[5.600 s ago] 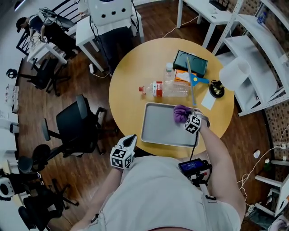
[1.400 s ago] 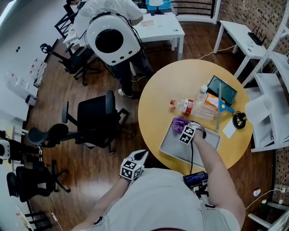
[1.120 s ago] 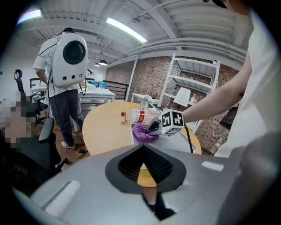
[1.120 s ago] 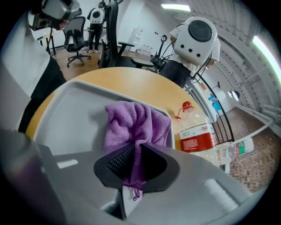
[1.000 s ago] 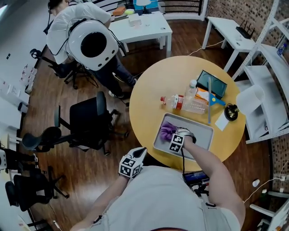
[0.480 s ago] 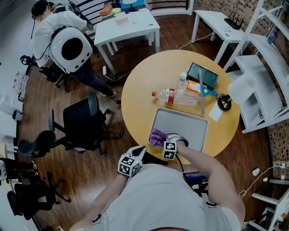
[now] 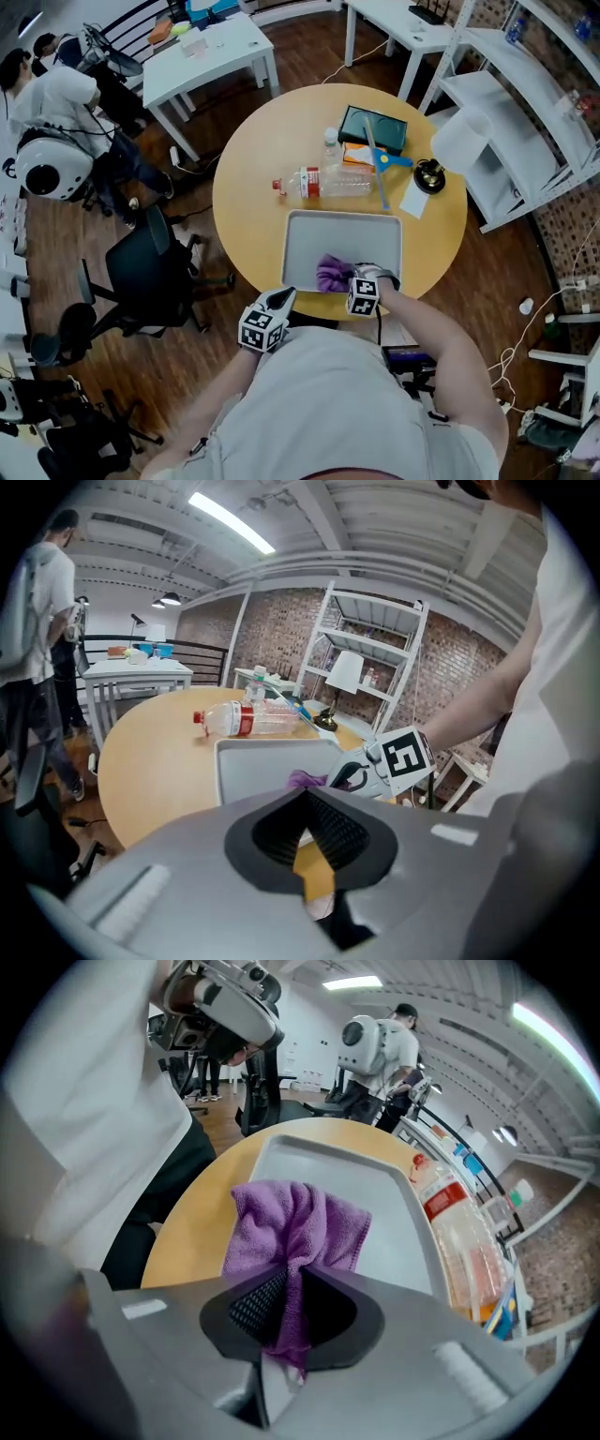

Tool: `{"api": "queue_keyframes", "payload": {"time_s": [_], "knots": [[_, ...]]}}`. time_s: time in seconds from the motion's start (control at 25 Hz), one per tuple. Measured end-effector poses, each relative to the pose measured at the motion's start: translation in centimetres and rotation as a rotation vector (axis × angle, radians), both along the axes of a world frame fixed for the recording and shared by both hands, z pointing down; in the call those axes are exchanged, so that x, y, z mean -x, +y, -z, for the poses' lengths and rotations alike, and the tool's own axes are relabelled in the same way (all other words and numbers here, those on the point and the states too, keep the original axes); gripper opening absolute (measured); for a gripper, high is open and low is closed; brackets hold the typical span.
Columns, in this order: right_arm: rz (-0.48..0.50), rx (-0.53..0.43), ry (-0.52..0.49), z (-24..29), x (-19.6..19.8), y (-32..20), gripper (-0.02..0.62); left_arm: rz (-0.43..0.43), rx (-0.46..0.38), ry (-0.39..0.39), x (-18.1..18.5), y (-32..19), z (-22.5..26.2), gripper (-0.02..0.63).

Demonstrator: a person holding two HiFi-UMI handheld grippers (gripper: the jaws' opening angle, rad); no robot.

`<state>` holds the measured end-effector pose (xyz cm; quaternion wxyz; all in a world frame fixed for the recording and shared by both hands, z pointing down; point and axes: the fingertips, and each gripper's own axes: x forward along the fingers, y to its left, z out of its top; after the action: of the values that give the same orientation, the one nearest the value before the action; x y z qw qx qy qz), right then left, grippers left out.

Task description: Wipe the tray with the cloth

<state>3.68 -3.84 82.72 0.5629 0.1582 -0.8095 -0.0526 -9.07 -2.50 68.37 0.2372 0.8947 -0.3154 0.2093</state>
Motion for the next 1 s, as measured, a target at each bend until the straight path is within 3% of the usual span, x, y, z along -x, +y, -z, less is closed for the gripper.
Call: {"api": "queue_keyframes", "payload": {"time_s": [0.24,0.44,0.56,0.72,1.0], "knots": [[-0.13,-0.026,0.03,0.0,-8.0,1.9,0.048,-0.117,-0.014,0.014,-4.1,-0.1,0.5,0.0],[-0.183,-0.01,0.071,-0.2,-13.5,3.4,0.049,-0.148,-0.009,0.014,-5.0,0.2,0.3,0.0],[-0.181,-0.02,0.074,-0.1,-14.5,3.5,0.049,-0.14,-0.006,0.01,-4.7,0.3,0.2,0.0],[-0.107,-0.057,0.102,-0.3,-14.7,3.3,0.052,-0.102,0.003,0.005,-3.5,0.3,0.1,0.0],[-0.137,-0.112,0.157,-0.4,-16.4,-1.0,0.055,-0.054,0.012,-0.01,-1.5,0.2,0.0,0.0]]}}
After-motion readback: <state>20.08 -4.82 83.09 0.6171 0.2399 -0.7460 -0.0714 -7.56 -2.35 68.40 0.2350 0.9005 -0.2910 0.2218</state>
